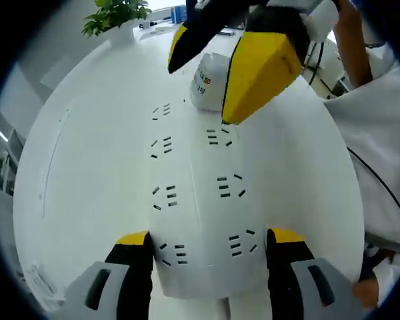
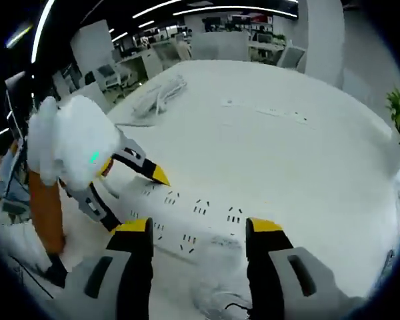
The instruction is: Straighten the power strip on the desk, plug the charger into it
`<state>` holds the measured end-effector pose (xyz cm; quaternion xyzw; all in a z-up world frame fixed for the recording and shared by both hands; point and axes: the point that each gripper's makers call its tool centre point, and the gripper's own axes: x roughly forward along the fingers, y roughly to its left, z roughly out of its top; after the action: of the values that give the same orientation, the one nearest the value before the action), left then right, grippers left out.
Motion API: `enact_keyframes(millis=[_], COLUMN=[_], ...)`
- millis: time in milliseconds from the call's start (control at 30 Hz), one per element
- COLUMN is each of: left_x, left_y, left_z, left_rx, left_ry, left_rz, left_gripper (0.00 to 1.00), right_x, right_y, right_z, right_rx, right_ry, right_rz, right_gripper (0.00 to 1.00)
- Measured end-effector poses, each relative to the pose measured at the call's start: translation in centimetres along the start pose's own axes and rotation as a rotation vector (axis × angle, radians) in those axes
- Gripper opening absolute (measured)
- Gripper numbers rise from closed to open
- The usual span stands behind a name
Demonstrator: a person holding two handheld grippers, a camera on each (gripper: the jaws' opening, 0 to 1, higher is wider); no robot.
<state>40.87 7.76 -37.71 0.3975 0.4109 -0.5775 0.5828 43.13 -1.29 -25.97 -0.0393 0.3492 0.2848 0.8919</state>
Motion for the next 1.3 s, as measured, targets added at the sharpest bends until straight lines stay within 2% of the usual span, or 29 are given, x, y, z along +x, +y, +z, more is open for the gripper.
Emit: enact_keyframes(millis=[67,100,133,200,267,333,433,467,533,600,700,733,800,867,900,1000,1033,1133,1200,1267,1300], left_x=[0.0,0.0,0.0,0.0,0.0,0.0,0.1,0.1,0.1,0.1,0.2,0.2,0.2,0.2,0.2,0.3,0.3,0.3,0.3,0.3,0.3], left_y=[-0.2,-0.3,-0.3,-0.4,-0.5,-0.6,-0.6,-0.6,-0.6,-0.6,-0.6,-0.6,-0.5,-0.5,-0.5,-0.4,-0.4,-0.4,-0.4,-0.5,-0.5], left_z=[0.0,0.1,0.1,0.1,0.2,0.2,0.3,0.3,0.4,0.4,0.5,0.5,0.6,0.6,0.6,0.6,0.7,0.7,0.7,0.7,0.8], left_rx=[0.0,0.0,-0.001,-0.001,-0.002,-0.002,-0.003,-0.004,-0.004,-0.004,-0.004,-0.004,-0.004,-0.004,-0.003,0.001,0.002,0.002,0.004,0.006,0.007], left_ry=[0.001,0.002,0.002,0.002,0.003,0.004,0.006,0.004,0.003,0.001,0.0,0.001,0.006,0.006,0.004,0.004,0.005,0.004,0.002,0.002,0.001], left_rz=[0.001,0.001,0.001,0.001,0.001,0.001,0.001,0.001,0.001,0.0,0.0,0.0,0.0,0.0,-0.001,-0.003,-0.003,-0.003,-0.004,-0.005,-0.005], left_gripper=[0.7,0.7,0.7,0.7,0.7,0.7,0.7,0.7,0.7,0.7,0.7,0.7,0.7,0.7,0.7,0.7,0.7,0.7,0.7,0.71,0.71], right_x=[-1.9,-2.9,-3.9,-5.7,-6.9,-7.6,-8.2,-8.4,-8.3,-8.1,-6.9,-6.5,-5.7,-5.4,-5.4,-5.0,-4.5,-3.3,-2.9,-2.0,-1.1], right_y=[0.3,0.4,0.2,-0.3,-0.8,-1.4,-1.2,-1.1,-0.9,-0.5,-1.2,-1.4,-1.6,-1.7,-1.4,-0.7,-0.7,-0.9,-0.7,-0.8,-1.0], right_z=[2.3,3.5,4.4,4.8,4.1,4.1,4.1,4.4,4.0,3.5,1.9,1.4,-0.3,-1.4,-1.8,-2.5,-3.0,-4.3,-4.4,-4.3,-4.5], right_rx=[0.036,0.042,0.067,0.067,0.041,-0.011,-0.086,-0.111,-0.107,-0.16,-0.274,-0.277,-0.329,-0.43,-0.522,-0.555,-0.597,-0.664,-0.678,-0.672,-0.662], right_ry=[-0.117,-0.187,-0.255,-0.323,-0.329,-0.362,-0.418,-0.471,-0.486,-0.514,-0.515,-0.518,-0.462,-0.43,-0.438,-0.465,-0.454,-0.41,-0.419,-0.412,-0.383], right_rz=[0.04,0.063,0.072,0.077,0.064,0.045,0.069,0.086,0.132,0.187,0.2,0.207,0.233,0.226,0.23,0.301,0.32,0.372,0.433,0.472,0.484], right_gripper=[0.71,0.8,0.84,0.81,0.79,0.79,0.81,0.86,0.91,0.91,0.9,0.89,0.89,0.85,0.82,0.8,0.78,0.64,0.53,0.5,0.5])
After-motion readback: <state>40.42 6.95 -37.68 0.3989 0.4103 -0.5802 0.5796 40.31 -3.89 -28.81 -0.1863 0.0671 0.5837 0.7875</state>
